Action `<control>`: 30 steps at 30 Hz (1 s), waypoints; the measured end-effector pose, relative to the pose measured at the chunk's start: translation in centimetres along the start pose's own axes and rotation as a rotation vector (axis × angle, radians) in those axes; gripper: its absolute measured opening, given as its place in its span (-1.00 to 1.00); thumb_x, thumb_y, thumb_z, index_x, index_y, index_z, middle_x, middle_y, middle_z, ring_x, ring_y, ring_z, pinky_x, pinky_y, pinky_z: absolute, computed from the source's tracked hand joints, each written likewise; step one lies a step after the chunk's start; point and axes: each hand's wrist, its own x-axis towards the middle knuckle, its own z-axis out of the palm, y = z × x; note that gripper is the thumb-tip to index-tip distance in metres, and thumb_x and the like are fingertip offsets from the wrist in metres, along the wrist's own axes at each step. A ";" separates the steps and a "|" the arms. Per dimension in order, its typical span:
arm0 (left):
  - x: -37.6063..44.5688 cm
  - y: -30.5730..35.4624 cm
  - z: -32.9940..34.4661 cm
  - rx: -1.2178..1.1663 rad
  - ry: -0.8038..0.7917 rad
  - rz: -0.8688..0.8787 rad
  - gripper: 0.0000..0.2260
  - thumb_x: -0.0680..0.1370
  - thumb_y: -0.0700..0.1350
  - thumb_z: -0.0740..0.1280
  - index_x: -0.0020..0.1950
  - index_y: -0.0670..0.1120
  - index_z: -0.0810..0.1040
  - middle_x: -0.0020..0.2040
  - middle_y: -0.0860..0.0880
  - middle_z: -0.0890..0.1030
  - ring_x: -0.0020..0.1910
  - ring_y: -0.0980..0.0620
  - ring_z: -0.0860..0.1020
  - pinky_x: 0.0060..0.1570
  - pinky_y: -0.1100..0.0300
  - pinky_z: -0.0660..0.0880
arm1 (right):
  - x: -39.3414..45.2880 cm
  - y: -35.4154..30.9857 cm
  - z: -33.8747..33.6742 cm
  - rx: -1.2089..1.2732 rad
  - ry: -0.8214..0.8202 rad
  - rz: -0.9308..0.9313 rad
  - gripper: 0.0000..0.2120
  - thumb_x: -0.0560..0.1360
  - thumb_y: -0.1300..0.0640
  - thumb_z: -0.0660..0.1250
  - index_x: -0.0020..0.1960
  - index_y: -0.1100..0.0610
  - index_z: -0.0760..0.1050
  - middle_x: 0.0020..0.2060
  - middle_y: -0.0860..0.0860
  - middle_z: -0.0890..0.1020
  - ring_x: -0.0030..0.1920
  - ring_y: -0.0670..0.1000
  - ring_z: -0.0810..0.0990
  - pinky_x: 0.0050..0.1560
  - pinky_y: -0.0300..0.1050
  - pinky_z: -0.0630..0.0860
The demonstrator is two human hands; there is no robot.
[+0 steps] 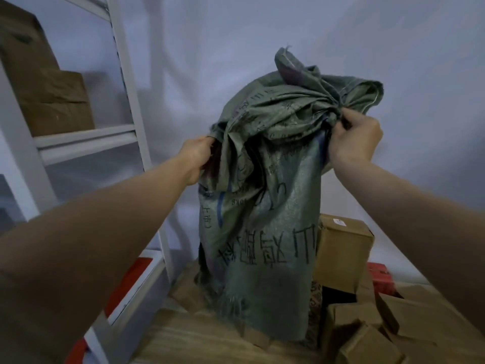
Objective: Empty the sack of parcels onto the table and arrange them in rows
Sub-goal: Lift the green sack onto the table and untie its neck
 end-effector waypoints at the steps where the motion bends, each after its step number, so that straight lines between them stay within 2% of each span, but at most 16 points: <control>1: -0.3 0.4 0.0 0.001 -0.016 0.019 -0.78 0.64 -0.02 0.22 -0.02 -0.08 0.62 -0.03 -0.09 0.62 -0.13 -0.04 0.55 -0.29 0.21 0.48 | 0.2 -0.3 0.0 0.005 0.009 -0.001 -0.80 0.39 0.33 0.14 -0.17 0.35 0.53 -0.31 0.00 0.40 -0.18 -0.13 0.37 -0.24 -0.23 0.25; 5: -1.8 2.2 0.5 0.035 -0.042 0.109 -0.74 0.65 0.03 0.21 -0.17 0.02 0.59 -0.22 0.02 0.59 -0.29 0.07 0.51 -0.35 0.27 0.42 | 1.0 -1.7 -0.4 0.069 0.040 -0.004 -0.81 0.38 0.32 0.12 -0.19 0.31 0.52 -0.29 -0.05 0.39 -0.17 -0.16 0.37 -0.22 -0.29 0.29; 8: -2.2 3.2 0.4 -0.014 -0.014 0.180 -0.76 0.65 0.02 0.22 -0.10 0.05 0.64 -0.18 0.05 0.64 -0.26 0.11 0.56 -0.40 0.32 0.43 | 1.3 -2.7 -1.0 0.124 0.069 -0.001 -0.79 0.39 0.34 0.11 -0.21 0.25 0.52 -0.27 -0.08 0.40 -0.17 -0.18 0.37 -0.17 -0.40 0.32; 11: -2.4 2.5 -0.4 -0.048 -0.014 0.091 -0.74 0.65 0.05 0.22 0.14 -0.02 0.65 0.01 -0.03 0.68 -0.14 0.04 0.60 -0.34 0.24 0.47 | 0.6 -2.5 -1.6 0.060 -0.037 -0.060 -0.73 0.40 0.36 0.12 -0.16 0.24 0.60 -0.26 -0.07 0.50 -0.14 -0.13 0.45 -0.13 -0.35 0.36; 13: -2.5 1.3 -0.7 -0.019 -0.002 0.021 -0.74 0.64 0.06 0.23 0.08 -0.04 0.65 0.00 -0.05 0.66 -0.11 -0.02 0.59 -0.29 0.19 0.48 | -0.2 -1.9 -1.7 0.007 -0.108 -0.074 -0.72 0.43 0.37 0.14 -0.10 0.27 0.63 -0.22 -0.03 0.57 -0.10 -0.09 0.50 -0.08 -0.31 0.37; 15: -2.4 0.6 -0.6 -0.006 -0.007 0.003 -0.74 0.61 0.08 0.25 -0.07 -0.02 0.66 -0.04 -0.08 0.66 -0.06 -0.12 0.59 -0.12 0.08 0.54 | -0.7 -1.5 -1.8 -0.023 -0.104 -0.070 -0.73 0.45 0.37 0.15 -0.08 0.27 0.64 -0.21 -0.01 0.60 -0.09 -0.07 0.52 -0.07 -0.25 0.40; 17: -2.4 0.4 -0.7 0.006 -0.014 0.011 -0.75 0.60 0.08 0.25 -0.11 0.01 0.66 -0.03 -0.08 0.66 -0.05 -0.11 0.57 -0.02 0.01 0.53 | -1.0 -1.5 -1.8 -0.026 -0.082 -0.035 -0.73 0.45 0.37 0.16 -0.10 0.27 0.64 -0.23 -0.02 0.59 -0.11 -0.08 0.51 -0.10 -0.22 0.42; 21: -2.1 0.6 -1.2 -0.021 -0.008 0.049 -0.79 0.63 0.08 0.22 -0.03 0.07 0.62 0.00 0.00 0.62 -0.10 0.01 0.56 -0.16 0.13 0.45 | -1.0 -1.8 -1.5 0.010 -0.028 0.034 -0.73 0.43 0.36 0.15 -0.13 0.27 0.64 -0.27 -0.06 0.55 -0.15 -0.12 0.47 -0.13 -0.26 0.38; 24: -1.7 0.9 -1.5 -0.044 -0.019 0.095 -0.74 0.66 0.12 0.16 0.16 0.06 0.59 0.03 0.05 0.63 -0.09 0.10 0.57 -0.25 0.21 0.45 | -0.7 -2.4 -1.0 0.047 0.041 0.113 -0.76 0.41 0.34 0.12 -0.21 0.26 0.58 -0.33 -0.07 0.44 -0.20 -0.14 0.38 -0.20 -0.25 0.33; 25: -1.9 1.2 -1.5 -0.044 -0.040 0.105 -0.68 0.65 0.16 0.15 0.25 0.05 0.56 0.08 0.05 0.63 -0.04 0.09 0.59 -0.20 0.22 0.48 | -0.5 -2.5 -0.8 0.060 0.068 0.149 -0.78 0.41 0.35 0.12 -0.26 0.24 0.53 -0.36 -0.09 0.39 -0.23 -0.14 0.34 -0.22 -0.25 0.31; 27: -2.1 1.3 -1.6 -0.024 -0.070 0.137 -0.51 0.55 0.32 0.19 0.35 0.08 0.52 0.22 0.04 0.62 0.16 0.01 0.59 0.11 0.12 0.53 | -0.3 -2.9 -0.6 0.078 0.104 0.218 -0.77 0.44 0.36 0.13 -0.29 0.19 0.49 -0.41 -0.15 0.35 -0.30 -0.17 0.30 -0.24 -0.30 0.31; 28: -2.3 1.2 -1.6 -0.008 -0.088 0.160 -0.44 0.49 0.39 0.21 0.37 0.12 0.50 0.27 0.05 0.60 0.23 -0.01 0.57 0.25 0.05 0.48 | -0.3 -3.2 -0.5 0.087 0.116 0.260 -0.76 0.45 0.37 0.13 -0.31 0.16 0.47 -0.43 -0.18 0.34 -0.34 -0.20 0.28 -0.25 -0.31 0.31; 30: -3.3 0.8 -1.6 0.009 -0.117 0.224 -0.43 0.49 0.39 0.24 0.43 0.16 0.43 0.32 0.12 0.55 0.29 0.04 0.52 0.32 0.09 0.41 | -0.3 -3.6 -0.3 0.125 0.149 0.342 -0.70 0.44 0.39 0.12 -0.39 0.10 0.35 -0.45 -0.17 0.27 -0.41 -0.16 0.19 -0.31 -0.21 0.26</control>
